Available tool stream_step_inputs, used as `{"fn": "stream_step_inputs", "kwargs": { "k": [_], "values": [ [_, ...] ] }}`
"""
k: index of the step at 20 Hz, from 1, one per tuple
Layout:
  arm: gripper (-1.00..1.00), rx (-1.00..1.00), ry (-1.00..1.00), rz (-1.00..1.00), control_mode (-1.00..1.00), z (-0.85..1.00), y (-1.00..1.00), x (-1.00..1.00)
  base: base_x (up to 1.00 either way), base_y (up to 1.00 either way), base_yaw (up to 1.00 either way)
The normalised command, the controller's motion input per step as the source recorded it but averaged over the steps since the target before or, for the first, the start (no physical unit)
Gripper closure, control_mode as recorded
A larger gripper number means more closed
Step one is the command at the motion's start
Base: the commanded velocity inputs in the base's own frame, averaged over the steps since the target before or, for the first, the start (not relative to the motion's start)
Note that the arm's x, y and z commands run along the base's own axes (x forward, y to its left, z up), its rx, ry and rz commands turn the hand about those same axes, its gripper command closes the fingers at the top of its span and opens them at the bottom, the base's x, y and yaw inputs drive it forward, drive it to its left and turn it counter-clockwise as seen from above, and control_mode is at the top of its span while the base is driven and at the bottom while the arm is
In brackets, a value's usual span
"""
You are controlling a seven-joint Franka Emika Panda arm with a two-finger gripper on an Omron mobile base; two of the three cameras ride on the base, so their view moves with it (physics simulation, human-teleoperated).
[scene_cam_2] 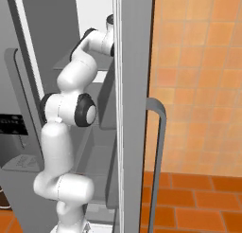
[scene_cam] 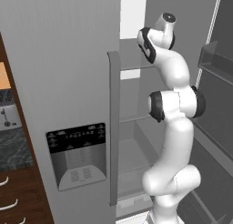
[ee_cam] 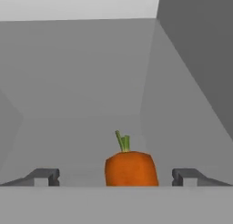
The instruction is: Place one carrot and one fish in each tupperware on the nearby counter, to pack two identical lunches.
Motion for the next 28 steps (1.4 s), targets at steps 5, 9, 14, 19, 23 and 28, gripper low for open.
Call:
{"fn": "stream_step_inputs", "kwargs": {
  "k": [5, 9, 14, 19, 23, 28],
  "values": [
    [1.00, -0.01, 0.17, 0.00, -1.00, -0.82, -0.02, 0.13, 0.00, 0.00, 0.00],
    [1.00, -0.01, 0.19, 0.00, -1.00, -0.89, -0.03, -0.03, 0.00, 0.00, 0.00],
    [1.00, -0.04, 0.00, 0.07, -1.00, -1.00, 0.35, -0.66, 0.00, 0.00, 0.00],
    [1.00, 0.00, -0.04, 0.09, -1.00, -0.82, 0.22, -0.77, 0.00, 0.00, 0.00],
    [1.00, 0.00, -0.15, 0.01, -1.00, -0.14, 0.00, -1.00, 0.00, 0.00, 0.00],
    [1.00, 0.00, 0.00, 0.00, -1.00, 0.00, 0.00, -1.00, 0.00, 0.00, 0.00]
  ]
}}
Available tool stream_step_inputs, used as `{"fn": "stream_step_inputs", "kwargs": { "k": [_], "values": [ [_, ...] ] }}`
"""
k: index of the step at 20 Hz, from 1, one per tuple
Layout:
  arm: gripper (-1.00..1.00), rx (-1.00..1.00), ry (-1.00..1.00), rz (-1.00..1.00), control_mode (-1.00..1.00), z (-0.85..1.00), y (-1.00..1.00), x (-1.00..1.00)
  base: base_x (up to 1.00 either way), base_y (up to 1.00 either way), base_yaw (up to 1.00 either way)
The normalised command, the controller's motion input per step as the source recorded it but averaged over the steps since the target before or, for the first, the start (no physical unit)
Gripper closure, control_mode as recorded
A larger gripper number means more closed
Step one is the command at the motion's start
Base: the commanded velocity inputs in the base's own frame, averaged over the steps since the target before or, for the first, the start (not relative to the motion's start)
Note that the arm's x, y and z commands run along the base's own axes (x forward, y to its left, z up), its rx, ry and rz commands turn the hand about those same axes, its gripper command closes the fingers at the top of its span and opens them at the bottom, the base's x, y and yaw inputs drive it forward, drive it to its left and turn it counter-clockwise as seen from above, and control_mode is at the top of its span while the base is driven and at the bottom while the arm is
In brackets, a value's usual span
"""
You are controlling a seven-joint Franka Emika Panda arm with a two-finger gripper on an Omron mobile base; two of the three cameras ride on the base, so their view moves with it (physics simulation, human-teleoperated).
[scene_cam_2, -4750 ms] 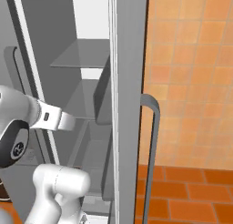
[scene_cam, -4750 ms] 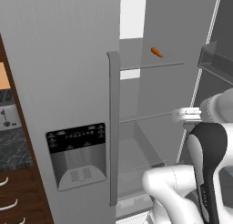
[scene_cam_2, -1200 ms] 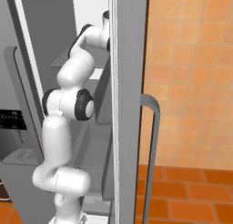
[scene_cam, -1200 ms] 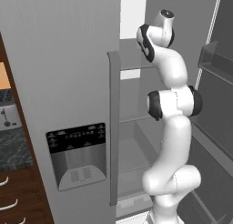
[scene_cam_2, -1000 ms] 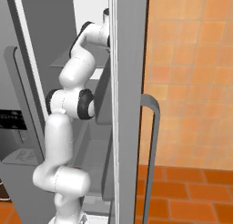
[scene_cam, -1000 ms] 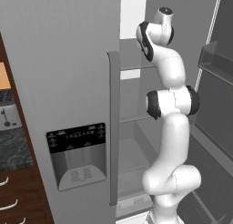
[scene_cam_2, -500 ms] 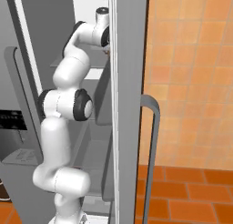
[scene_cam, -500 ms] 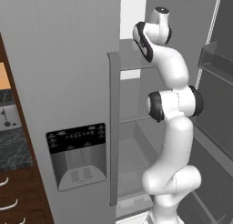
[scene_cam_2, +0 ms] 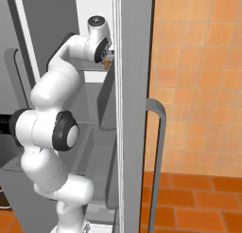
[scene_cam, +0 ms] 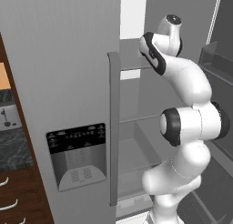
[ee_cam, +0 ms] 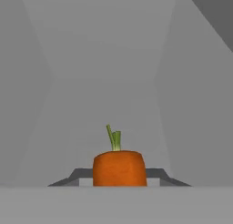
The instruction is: Place one carrot and one fish in each tupperware on the nearby counter, to pack two identical lunches.
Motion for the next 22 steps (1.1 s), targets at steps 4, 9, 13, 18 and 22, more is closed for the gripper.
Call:
{"fn": "stream_step_inputs", "kwargs": {
  "k": [4, 9, 13, 18, 22],
  "values": [
    [1.00, 0.00, 0.07, 0.00, -1.00, -0.01, 0.02, -1.00, 0.00, 0.00, 0.00],
    [1.00, 0.00, 0.02, 0.00, -1.00, -0.47, 0.09, -1.00, 0.00, 0.00, 0.00],
    [1.00, 0.00, 0.02, 0.03, -1.00, -0.64, 0.12, -1.00, 0.00, 0.00, 0.00],
    [1.00, -0.04, 0.00, 0.04, -1.00, -0.85, 0.29, -1.00, 0.00, 0.00, 0.00],
    [1.00, -0.03, 0.00, 0.04, -1.00, -0.72, 0.21, -1.00, 0.00, 0.00, 0.00]
  ]
}}
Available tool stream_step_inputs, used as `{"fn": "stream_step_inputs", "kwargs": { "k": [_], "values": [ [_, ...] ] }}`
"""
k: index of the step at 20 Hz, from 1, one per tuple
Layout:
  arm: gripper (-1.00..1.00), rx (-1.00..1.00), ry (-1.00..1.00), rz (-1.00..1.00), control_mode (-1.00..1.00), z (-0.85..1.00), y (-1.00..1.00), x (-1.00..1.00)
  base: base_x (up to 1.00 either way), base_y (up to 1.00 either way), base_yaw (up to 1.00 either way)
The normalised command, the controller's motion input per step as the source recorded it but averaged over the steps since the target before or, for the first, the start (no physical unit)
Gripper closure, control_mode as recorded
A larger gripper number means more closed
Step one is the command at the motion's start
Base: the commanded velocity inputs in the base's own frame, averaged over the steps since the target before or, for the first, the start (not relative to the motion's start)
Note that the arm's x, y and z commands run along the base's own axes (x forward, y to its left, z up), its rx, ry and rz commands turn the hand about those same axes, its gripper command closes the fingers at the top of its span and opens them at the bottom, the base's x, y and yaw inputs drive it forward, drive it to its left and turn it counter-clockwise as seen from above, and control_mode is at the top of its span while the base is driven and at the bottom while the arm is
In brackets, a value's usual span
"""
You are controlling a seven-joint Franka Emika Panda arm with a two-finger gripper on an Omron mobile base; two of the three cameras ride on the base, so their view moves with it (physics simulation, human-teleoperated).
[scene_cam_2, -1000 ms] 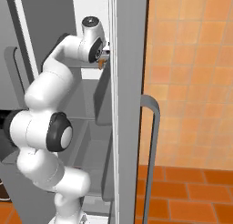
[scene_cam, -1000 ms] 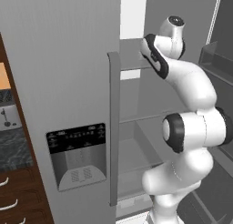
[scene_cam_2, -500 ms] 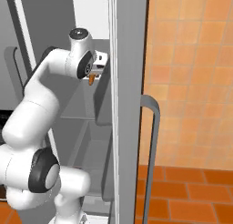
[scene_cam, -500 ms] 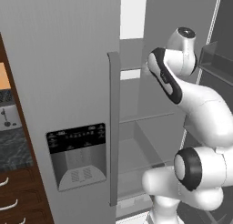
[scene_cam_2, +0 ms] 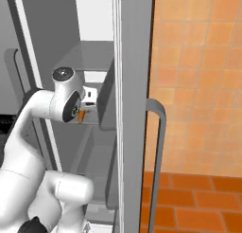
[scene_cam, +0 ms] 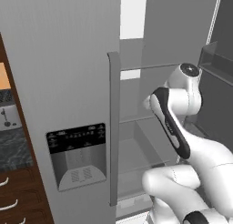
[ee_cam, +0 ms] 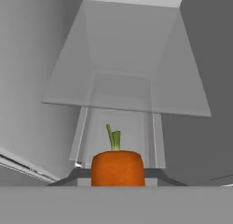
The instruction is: Place one carrot and one fish in each tupperware on the nearby counter, to pack two identical lunches.
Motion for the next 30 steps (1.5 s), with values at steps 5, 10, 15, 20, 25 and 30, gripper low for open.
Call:
{"fn": "stream_step_inputs", "kwargs": {
  "k": [5, 10, 15, 20, 25, 30],
  "values": [
    [1.00, 0.00, 0.00, 0.00, 1.00, 0.00, 0.00, 0.00, -0.92, 0.72, 0.14],
    [1.00, 0.00, 0.00, 0.00, 1.00, 0.00, 0.00, 0.00, -0.35, 1.00, 0.16],
    [1.00, 0.00, 0.00, 0.00, 1.00, 0.00, 0.00, 0.00, 0.00, 1.00, 0.18],
    [1.00, 0.00, 0.00, 0.00, 1.00, 0.00, 0.00, 0.00, 0.03, 1.00, 0.14],
    [1.00, 0.00, 0.00, 0.00, 1.00, 0.00, 0.00, 0.00, 0.35, 1.00, 0.04],
    [1.00, 0.00, 0.00, 0.00, 1.00, 0.00, 0.00, 0.00, 0.74, 1.00, 0.00]
  ]
}}
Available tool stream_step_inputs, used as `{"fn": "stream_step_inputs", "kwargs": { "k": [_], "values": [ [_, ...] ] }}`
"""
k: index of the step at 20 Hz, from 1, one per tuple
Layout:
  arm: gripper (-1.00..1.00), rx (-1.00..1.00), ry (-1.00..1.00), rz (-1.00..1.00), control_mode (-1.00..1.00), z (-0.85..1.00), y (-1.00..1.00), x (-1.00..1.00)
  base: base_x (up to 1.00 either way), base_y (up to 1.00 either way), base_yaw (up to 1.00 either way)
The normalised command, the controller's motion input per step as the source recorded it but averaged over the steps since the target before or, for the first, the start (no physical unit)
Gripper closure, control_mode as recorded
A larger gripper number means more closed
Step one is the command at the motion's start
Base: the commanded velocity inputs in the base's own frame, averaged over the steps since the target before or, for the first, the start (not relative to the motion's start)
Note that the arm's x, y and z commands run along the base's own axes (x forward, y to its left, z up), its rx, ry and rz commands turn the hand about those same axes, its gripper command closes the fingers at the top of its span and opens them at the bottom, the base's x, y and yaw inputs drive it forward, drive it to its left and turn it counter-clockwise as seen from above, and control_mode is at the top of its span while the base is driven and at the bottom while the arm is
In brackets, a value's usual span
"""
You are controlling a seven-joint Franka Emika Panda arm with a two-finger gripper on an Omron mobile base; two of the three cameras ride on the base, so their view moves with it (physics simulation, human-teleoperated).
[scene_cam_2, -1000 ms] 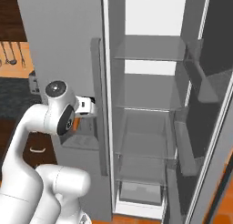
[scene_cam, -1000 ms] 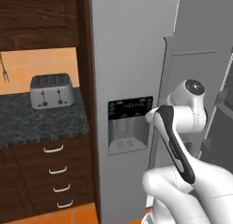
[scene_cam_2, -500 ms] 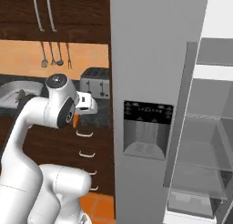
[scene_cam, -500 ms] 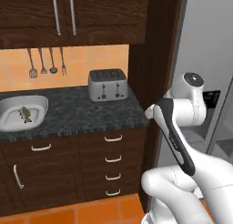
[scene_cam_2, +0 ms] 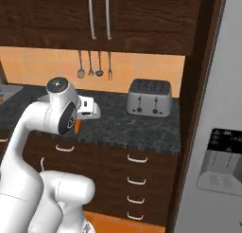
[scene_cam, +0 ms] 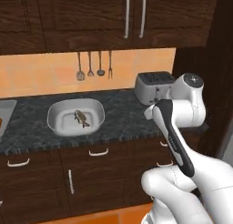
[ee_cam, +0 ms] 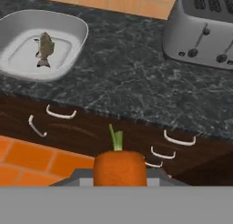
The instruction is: Place one carrot and one fish in each tupperware on the nearby counter, to pack two identical lunches.
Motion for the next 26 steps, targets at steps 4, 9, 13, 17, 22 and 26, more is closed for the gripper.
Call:
{"fn": "stream_step_inputs", "kwargs": {
  "k": [4, 9, 13, 17, 22, 26],
  "values": [
    [1.00, 0.00, 0.00, 0.00, 1.00, 0.00, 0.00, 0.00, 0.90, 1.00, 0.00],
    [1.00, 0.00, 0.00, 0.00, 1.00, 0.00, 0.00, 0.00, 0.84, 1.00, 0.00],
    [1.00, 0.00, 0.00, 0.00, 1.00, 0.00, 0.00, 0.00, 0.65, 0.97, 0.00],
    [1.00, -0.05, 0.17, 0.00, -1.00, -0.52, 0.10, 0.15, 0.08, 0.16, 0.00],
    [1.00, -0.01, 0.34, 0.00, -1.00, -0.99, -0.08, 0.36, 0.00, 0.00, 0.00],
    [1.00, 0.00, 0.31, 0.02, -1.00, -1.00, -0.06, 0.27, 0.00, 0.00, 0.00]
  ]
}}
